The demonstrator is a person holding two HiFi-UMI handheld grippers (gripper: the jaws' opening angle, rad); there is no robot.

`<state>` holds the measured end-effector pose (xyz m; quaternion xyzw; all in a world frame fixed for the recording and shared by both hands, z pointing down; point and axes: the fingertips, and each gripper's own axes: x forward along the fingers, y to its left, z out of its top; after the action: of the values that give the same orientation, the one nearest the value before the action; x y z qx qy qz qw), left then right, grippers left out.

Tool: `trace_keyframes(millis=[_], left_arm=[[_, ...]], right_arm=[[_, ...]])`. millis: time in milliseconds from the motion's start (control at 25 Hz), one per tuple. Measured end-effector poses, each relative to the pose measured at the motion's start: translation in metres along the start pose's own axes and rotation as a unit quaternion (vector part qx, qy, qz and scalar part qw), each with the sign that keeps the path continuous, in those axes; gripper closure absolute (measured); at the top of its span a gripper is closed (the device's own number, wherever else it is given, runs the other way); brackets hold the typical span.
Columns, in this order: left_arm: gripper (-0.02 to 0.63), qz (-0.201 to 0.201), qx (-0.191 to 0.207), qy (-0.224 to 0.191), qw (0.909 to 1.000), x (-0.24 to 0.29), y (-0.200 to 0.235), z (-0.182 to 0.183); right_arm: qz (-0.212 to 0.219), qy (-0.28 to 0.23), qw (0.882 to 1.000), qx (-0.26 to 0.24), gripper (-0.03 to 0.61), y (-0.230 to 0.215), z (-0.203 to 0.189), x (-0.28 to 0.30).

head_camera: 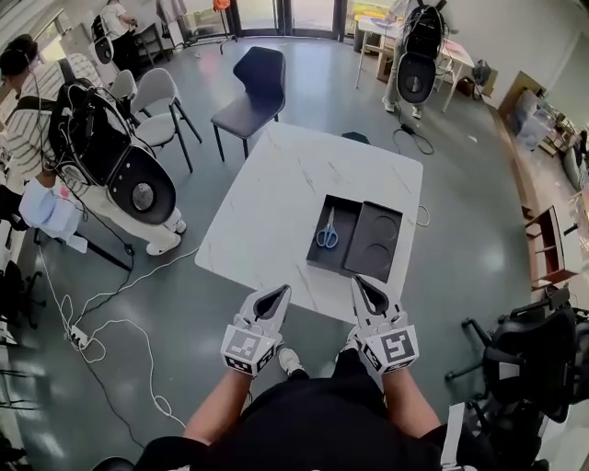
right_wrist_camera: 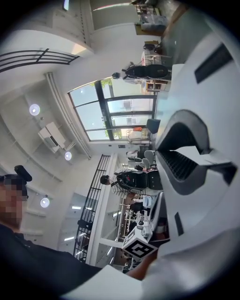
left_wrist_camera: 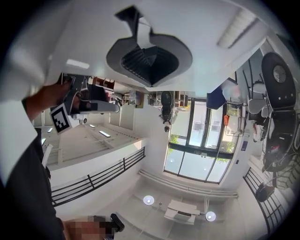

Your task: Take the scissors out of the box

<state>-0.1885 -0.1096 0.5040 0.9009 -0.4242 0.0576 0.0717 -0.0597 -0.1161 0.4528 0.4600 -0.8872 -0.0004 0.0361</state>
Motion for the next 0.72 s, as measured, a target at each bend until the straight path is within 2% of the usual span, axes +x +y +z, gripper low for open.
trace_keyframes(millis=[160, 360, 560, 720], left_arm=[[0.604, 0.005, -0.007, 0.050, 0.9987, 0.041, -0.003, -0.016], [0.604, 0.027, 0.004, 0.074, 0.9969, 0.094, -0.009, -0.018], [0.604, 0.068, -0.025, 0.105, 0.9919, 0.135, -0.002, -0.029], [0.604, 0.092, -0.023, 0.132, 0.9868, 0.161, -0.002, -0.037]], right_arm=[[0.009, 0.005, 1.000, 0.003, 0.571, -0.035, -0.004, 0.001], [0.029, 0.009, 0.999, 0.010, 0.571, -0.087, -0.010, 0.001], [0.059, 0.019, 0.998, 0.014, 0.571, -0.128, -0.023, 0.004], [0.082, 0.021, 0.996, 0.030, 0.570, -0.154, -0.031, 0.005]])
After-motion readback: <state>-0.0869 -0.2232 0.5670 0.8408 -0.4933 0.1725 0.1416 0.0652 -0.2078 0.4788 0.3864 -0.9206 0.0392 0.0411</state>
